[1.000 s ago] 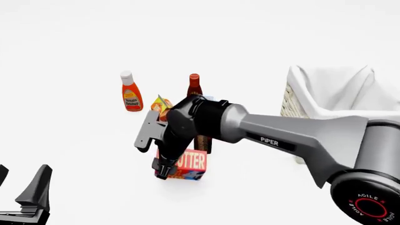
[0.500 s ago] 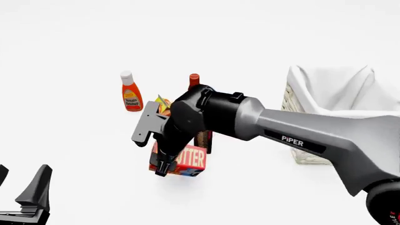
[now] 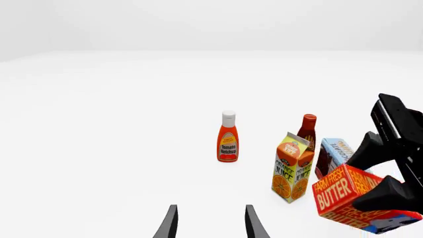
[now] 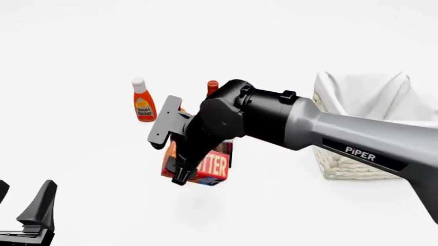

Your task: Pick the butter and place it in the basket.

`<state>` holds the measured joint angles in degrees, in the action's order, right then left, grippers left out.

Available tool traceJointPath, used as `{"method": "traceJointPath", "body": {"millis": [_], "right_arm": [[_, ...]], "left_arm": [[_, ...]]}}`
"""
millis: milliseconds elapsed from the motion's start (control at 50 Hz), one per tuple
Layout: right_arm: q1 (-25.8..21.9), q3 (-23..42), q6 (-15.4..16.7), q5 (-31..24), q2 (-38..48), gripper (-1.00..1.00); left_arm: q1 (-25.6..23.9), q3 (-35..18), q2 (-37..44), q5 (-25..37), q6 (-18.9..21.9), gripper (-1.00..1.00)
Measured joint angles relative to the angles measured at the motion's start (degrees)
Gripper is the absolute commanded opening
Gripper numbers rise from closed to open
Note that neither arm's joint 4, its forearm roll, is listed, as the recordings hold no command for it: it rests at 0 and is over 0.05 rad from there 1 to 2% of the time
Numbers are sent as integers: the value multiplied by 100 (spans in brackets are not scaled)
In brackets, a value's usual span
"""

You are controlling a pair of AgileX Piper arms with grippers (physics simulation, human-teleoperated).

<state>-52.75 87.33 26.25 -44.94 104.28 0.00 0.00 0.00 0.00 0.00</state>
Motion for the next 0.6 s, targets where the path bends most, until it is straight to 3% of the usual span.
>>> {"method": "traceJointPath", "body": {"millis": [600], "right_arm": [[237, -111, -515, 209, -744, -100]], "left_arm": [[0, 0, 0, 0, 0, 100]]}}
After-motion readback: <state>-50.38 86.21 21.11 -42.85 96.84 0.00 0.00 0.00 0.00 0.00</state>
